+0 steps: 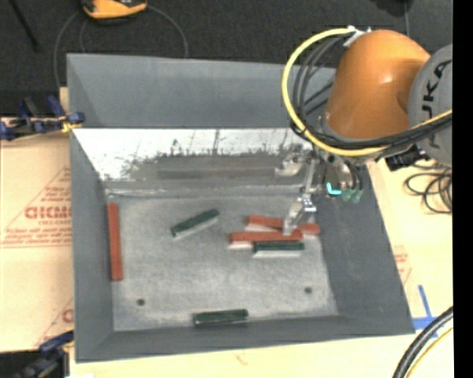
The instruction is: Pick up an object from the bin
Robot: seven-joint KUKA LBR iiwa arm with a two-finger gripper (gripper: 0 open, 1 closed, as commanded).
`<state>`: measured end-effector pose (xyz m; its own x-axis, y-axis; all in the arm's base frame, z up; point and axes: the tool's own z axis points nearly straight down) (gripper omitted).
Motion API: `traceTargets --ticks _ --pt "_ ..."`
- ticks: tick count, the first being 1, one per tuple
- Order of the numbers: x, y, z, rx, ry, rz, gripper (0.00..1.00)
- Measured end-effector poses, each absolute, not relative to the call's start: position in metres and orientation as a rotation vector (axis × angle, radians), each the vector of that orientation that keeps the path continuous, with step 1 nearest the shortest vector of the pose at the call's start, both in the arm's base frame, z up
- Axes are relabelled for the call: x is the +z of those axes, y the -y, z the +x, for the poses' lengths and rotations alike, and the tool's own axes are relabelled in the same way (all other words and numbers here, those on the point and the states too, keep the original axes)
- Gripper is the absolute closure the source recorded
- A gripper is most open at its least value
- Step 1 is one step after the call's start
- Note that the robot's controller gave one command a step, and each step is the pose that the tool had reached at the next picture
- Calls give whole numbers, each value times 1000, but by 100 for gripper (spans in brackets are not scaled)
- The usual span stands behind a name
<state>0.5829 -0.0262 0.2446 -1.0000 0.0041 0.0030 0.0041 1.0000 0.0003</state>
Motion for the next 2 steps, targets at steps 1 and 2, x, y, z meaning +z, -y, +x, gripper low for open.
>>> traceTargets --ticks 1,2 --pt "249 26 584 0 3146 -6 0" --pt "205 41 579 2 3149 116 0"
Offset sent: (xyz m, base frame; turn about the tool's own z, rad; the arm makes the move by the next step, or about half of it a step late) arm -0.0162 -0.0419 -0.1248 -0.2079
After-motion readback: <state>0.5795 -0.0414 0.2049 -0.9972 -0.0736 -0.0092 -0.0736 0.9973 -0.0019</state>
